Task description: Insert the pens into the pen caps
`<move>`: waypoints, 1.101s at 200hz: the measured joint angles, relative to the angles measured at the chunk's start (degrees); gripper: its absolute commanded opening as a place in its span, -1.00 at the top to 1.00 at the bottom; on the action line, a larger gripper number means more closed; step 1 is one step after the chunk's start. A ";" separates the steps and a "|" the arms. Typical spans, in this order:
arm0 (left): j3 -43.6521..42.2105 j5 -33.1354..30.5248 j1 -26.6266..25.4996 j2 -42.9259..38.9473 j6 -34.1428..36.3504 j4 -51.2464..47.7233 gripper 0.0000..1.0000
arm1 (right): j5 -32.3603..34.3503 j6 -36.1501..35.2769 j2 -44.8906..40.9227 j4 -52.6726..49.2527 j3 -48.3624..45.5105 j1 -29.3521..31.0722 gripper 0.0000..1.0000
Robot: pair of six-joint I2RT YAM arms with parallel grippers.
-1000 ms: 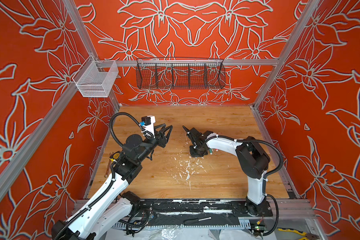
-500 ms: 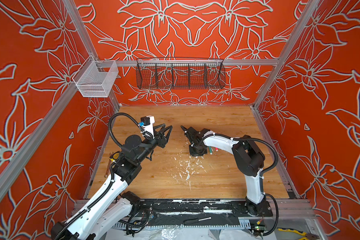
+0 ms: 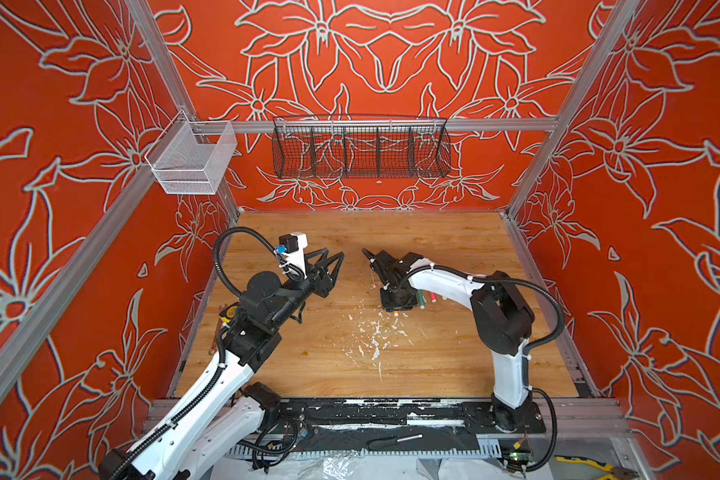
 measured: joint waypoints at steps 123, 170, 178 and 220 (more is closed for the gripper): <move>3.28 -35.54 -0.39 5.31 1.64 -20.44 -0.94 | 12.28 -14.91 -35.12 14.69 -8.33 0.50 -0.95; -18.88 -40.76 3.78 6.93 17.05 0.92 -0.94 | 16.22 -21.97 -37.00 27.34 -23.63 -5.42 -0.95; -21.92 -40.37 5.79 8.02 18.38 4.20 -0.94 | 16.72 -23.52 -38.12 29.64 -25.90 -7.41 -0.95; -28.48 -35.08 14.25 18.53 19.82 18.97 -0.93 | 19.63 -33.20 -45.53 46.27 -39.69 -17.46 -0.95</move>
